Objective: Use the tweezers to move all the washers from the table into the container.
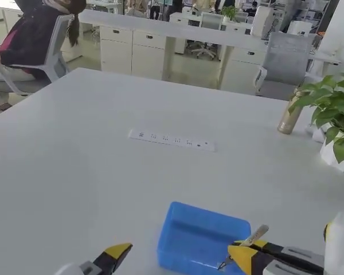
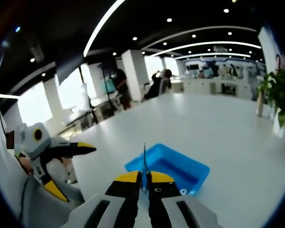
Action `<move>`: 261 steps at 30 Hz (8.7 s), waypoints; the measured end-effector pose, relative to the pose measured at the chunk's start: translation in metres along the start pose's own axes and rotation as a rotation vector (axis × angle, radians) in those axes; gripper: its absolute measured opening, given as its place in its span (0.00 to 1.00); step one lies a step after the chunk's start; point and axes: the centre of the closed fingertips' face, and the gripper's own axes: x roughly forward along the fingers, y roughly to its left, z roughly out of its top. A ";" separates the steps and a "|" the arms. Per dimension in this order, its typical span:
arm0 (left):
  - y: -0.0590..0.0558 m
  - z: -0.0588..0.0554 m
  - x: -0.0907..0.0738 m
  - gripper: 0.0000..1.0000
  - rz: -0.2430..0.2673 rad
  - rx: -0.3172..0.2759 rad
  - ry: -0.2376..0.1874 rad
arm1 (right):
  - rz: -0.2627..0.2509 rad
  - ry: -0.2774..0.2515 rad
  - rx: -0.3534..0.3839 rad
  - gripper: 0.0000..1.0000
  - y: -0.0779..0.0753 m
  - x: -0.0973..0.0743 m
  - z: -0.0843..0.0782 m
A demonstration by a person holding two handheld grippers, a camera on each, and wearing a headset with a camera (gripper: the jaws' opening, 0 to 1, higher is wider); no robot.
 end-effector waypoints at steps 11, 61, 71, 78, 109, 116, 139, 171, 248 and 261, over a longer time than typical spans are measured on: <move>-0.001 -0.002 0.001 0.90 -0.009 0.002 0.013 | -0.054 0.016 0.027 0.03 -0.031 0.019 0.008; 0.000 -0.004 0.001 0.88 -0.003 -0.034 0.012 | -0.060 0.217 -0.044 0.03 -0.060 0.066 -0.034; 0.000 -0.004 0.001 0.88 0.000 -0.031 0.011 | -0.060 0.222 -0.049 0.03 -0.059 0.068 -0.035; 0.000 -0.004 0.001 0.88 0.001 -0.031 0.010 | -0.059 0.222 -0.049 0.03 -0.059 0.066 -0.036; -0.003 -0.007 0.001 0.87 -0.014 -0.021 0.031 | 0.025 0.049 -0.024 0.03 -0.002 0.024 0.009; -0.003 -0.009 0.002 0.87 -0.016 -0.018 0.037 | 0.112 0.095 -0.003 0.03 0.022 0.025 -0.012; -0.002 -0.010 0.001 0.86 -0.012 -0.022 0.041 | 0.134 0.254 0.026 0.03 0.027 0.038 -0.077; -0.001 -0.012 0.002 0.85 -0.009 -0.030 0.054 | 0.206 0.298 -0.388 0.03 0.050 0.039 -0.088; 0.000 -0.014 0.003 0.82 -0.013 -0.023 0.059 | 0.111 0.154 -0.115 0.03 -0.017 0.073 0.014; -0.001 -0.015 0.003 0.81 -0.019 -0.018 0.068 | 0.077 0.165 -0.044 0.03 -0.030 0.076 0.000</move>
